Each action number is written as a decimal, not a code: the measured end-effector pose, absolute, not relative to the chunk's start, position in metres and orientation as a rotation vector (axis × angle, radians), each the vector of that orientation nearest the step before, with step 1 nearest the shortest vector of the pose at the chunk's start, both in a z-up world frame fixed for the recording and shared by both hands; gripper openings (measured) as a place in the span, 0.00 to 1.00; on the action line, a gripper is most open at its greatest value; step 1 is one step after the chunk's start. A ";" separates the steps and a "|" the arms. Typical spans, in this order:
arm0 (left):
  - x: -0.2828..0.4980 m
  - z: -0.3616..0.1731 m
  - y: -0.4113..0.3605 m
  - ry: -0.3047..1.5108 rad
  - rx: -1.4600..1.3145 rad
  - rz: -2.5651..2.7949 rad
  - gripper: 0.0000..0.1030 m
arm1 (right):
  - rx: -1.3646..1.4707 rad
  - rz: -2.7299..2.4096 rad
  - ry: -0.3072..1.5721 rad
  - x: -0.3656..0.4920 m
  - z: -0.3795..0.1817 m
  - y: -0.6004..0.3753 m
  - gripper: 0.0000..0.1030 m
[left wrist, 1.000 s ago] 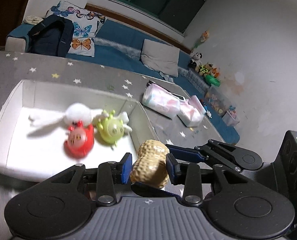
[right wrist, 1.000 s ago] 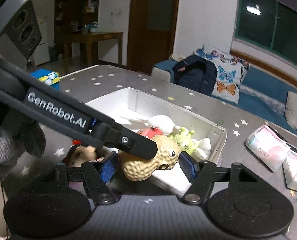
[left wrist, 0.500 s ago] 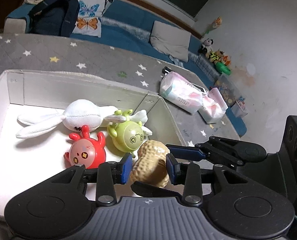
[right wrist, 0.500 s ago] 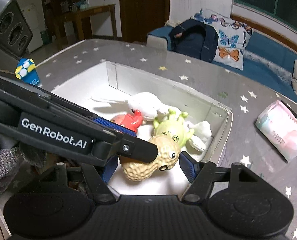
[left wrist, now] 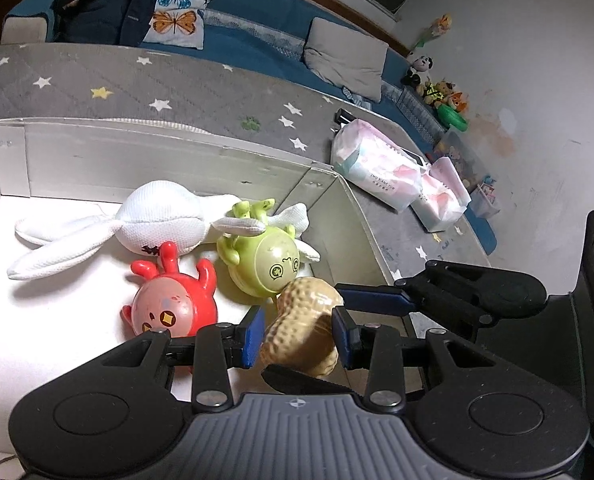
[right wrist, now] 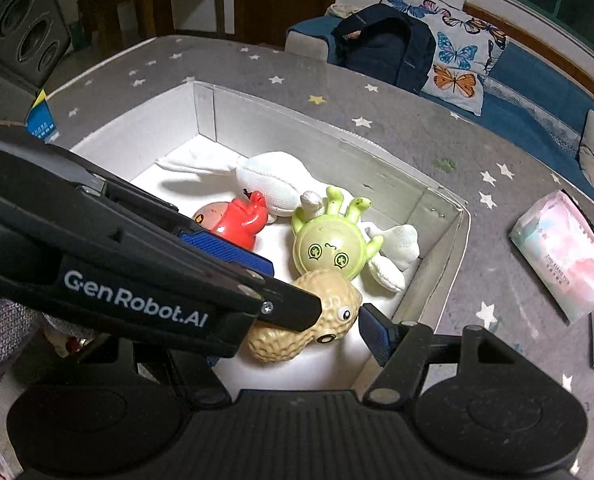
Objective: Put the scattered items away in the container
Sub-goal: 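Carry the peanut toy with both grippers and lower it into the box, then open both grippers to release the peanut toy beside the green toy, then move both grippers back out to the doll in red outfit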
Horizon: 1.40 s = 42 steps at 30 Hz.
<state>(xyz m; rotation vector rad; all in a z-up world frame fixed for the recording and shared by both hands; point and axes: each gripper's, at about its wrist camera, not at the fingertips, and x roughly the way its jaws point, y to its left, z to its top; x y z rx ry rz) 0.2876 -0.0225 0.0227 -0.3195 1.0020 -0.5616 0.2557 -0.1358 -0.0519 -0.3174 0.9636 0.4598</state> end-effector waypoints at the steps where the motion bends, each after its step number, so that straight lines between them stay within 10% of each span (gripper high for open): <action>1: 0.288 0.022 -0.022 1.004 -0.322 -0.560 0.38 | -0.325 0.458 0.967 0.257 -0.052 -0.135 0.67; 42: 0.220 0.056 0.012 0.824 -0.347 -0.470 0.38 | -0.122 0.457 0.750 0.181 -0.021 -0.147 0.66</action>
